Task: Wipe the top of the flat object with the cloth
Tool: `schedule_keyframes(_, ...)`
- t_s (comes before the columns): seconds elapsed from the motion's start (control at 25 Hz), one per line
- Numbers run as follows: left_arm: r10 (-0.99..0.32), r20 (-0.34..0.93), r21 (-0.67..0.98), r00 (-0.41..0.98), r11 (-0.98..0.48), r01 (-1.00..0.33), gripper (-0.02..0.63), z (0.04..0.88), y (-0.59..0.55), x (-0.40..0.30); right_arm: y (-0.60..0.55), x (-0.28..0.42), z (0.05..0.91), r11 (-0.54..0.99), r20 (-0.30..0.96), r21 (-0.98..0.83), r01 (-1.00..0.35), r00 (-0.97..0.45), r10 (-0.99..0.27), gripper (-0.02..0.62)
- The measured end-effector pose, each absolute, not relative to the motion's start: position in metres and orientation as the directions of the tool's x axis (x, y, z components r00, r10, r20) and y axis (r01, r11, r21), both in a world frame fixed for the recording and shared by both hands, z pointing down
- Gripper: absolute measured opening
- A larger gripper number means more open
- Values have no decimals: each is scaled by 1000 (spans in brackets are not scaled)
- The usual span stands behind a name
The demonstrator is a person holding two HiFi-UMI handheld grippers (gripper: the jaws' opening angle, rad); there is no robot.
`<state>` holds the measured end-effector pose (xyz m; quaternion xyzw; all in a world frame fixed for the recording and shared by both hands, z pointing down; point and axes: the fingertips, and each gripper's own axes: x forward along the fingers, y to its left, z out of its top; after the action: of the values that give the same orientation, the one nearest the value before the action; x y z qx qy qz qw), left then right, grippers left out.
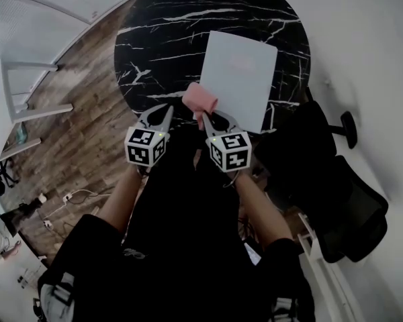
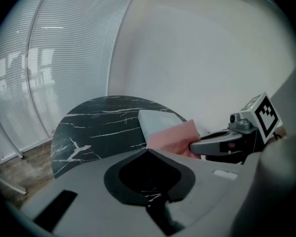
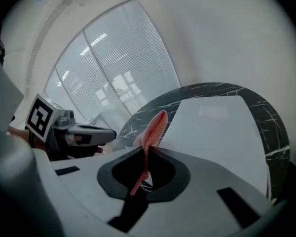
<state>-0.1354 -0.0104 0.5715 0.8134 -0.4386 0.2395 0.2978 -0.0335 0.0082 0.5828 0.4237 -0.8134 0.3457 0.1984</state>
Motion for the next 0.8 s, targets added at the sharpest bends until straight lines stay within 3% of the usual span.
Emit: schedule_keyframes(0.8, -516, 694, 292, 502, -436, -851, -2, 597, 4, -123, 22, -15, 636, 346, 700, -372, -861, -505, -505, 8)
